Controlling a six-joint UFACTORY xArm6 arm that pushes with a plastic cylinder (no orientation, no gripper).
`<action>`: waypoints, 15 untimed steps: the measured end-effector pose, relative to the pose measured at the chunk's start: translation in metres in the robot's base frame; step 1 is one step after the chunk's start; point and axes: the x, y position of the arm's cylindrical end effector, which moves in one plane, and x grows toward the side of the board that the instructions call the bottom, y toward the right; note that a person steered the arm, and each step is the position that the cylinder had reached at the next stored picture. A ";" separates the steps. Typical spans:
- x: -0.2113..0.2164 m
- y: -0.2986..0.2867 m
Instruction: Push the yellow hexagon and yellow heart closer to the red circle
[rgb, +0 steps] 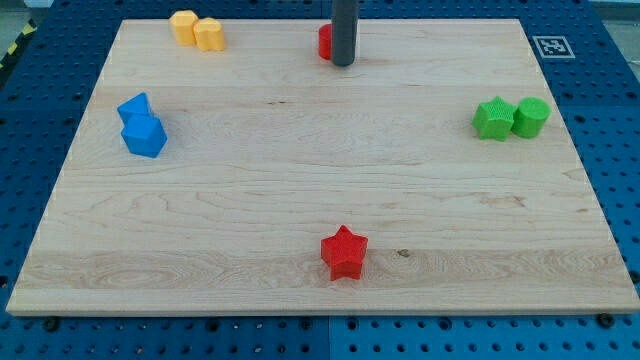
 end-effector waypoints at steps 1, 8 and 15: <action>0.000 -0.017; -0.086 -0.301; -0.040 -0.161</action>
